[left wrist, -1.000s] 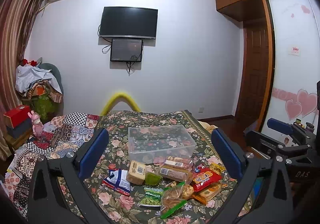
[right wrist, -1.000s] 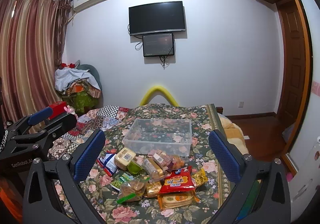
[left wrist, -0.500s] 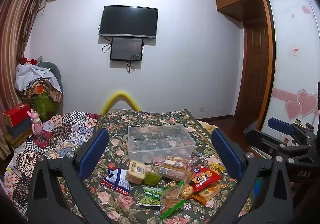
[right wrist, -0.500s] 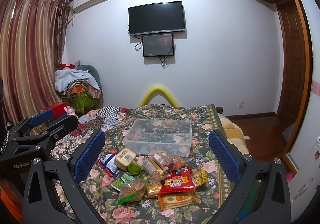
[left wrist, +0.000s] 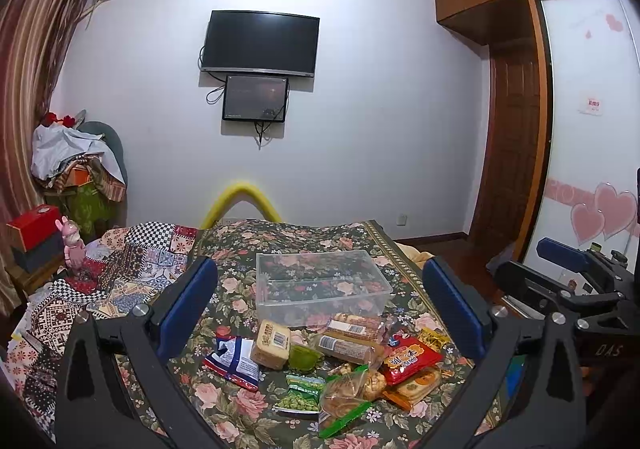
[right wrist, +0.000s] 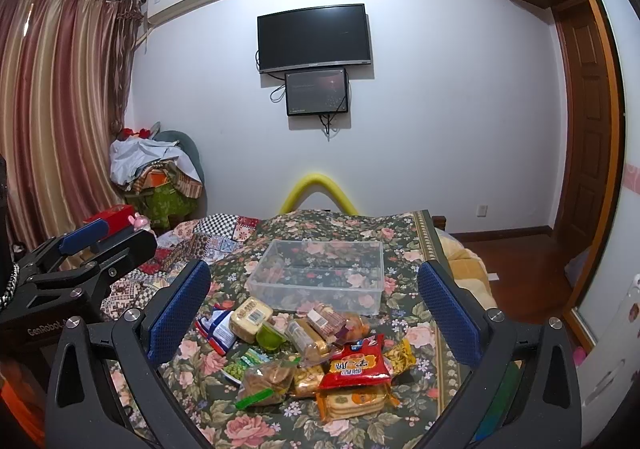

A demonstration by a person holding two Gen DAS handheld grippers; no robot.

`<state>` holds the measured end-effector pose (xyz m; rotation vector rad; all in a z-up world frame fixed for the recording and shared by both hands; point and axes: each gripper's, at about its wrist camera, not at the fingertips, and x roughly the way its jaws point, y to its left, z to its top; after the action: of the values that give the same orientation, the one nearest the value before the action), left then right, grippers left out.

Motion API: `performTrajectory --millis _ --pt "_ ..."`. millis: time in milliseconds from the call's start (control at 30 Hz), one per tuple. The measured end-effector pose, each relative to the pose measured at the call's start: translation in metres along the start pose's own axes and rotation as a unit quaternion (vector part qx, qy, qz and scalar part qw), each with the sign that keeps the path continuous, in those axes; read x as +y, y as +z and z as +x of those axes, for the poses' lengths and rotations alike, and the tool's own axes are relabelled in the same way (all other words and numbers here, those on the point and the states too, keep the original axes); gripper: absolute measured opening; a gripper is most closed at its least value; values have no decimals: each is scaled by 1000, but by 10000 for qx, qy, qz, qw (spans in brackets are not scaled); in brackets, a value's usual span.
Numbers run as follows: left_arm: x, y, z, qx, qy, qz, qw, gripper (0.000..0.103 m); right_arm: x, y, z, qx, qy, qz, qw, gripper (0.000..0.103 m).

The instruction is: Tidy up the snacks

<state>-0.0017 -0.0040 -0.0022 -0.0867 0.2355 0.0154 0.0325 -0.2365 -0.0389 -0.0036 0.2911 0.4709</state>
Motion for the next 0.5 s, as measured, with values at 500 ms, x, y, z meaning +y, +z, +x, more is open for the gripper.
performTrajectory --millis 500 --pt "1 1 -1 24 19 -50 10000 103 -2 2 2 29 -17 17 10000 103"
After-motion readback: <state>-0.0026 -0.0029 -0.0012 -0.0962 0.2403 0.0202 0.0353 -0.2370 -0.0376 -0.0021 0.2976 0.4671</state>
